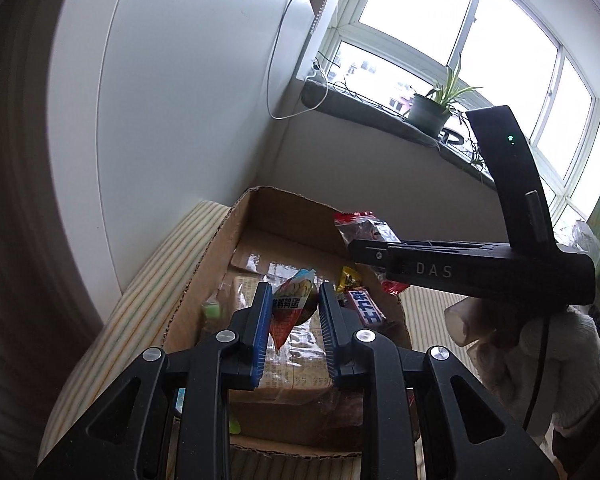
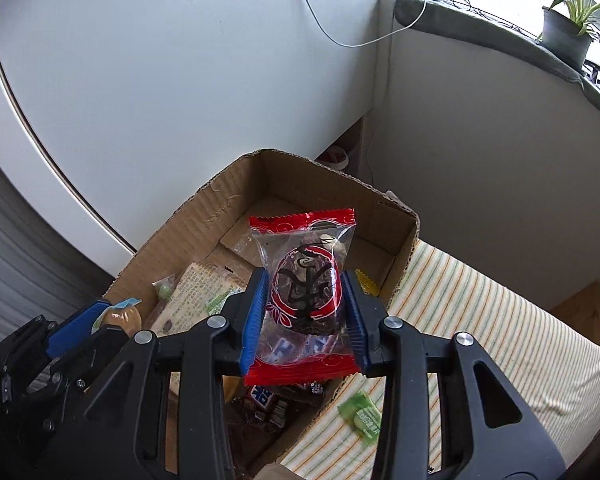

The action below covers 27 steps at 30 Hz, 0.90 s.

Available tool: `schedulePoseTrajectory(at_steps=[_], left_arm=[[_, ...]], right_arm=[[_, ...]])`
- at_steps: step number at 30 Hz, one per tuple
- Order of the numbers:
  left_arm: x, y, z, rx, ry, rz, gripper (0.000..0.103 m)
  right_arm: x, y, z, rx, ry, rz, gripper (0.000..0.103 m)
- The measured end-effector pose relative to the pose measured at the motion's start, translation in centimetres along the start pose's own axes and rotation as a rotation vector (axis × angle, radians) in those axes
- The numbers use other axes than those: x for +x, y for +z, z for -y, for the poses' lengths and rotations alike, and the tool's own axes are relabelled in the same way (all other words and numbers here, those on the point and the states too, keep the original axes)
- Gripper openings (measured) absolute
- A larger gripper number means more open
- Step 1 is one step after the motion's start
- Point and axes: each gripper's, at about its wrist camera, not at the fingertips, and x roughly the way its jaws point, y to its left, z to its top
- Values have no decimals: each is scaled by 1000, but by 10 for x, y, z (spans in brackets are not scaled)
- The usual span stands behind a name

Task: Organize snacks
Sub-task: 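Carry the cake bag with the right tool while the left tool carries the printed packet into the box, then open both tools and withdraw them from the box over the table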

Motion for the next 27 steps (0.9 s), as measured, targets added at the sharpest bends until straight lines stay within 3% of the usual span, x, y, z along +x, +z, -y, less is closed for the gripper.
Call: schedulePoseTrajectory(at_steps=[11, 13, 14, 15, 16, 18, 27], left_arm=[[-5, 1, -4, -10, -10, -2, 22], [-5, 0, -2, -4, -7, -1, 22], [-5, 0, -1, 1, -2, 1, 22], [-6, 0, 0, 5, 4, 4, 28], [-6, 0, 0, 8, 5, 6, 42], [-6, 0, 1, 13, -3, 11, 53], [-6, 2, 2, 17, -1, 12, 53]], right_arm=[[5, -1, -5, -2, -4, -6, 42], [2, 0, -4, 1, -11, -1, 54], [0, 0, -3, 5, -18, 3, 69], [-3, 0, -2, 9, -26, 14, 76], [-6, 0, -1, 10, -33, 29, 77], [-10, 1, 0, 9, -39, 38, 77], [-18, -1, -1, -1, -46, 38, 78]])
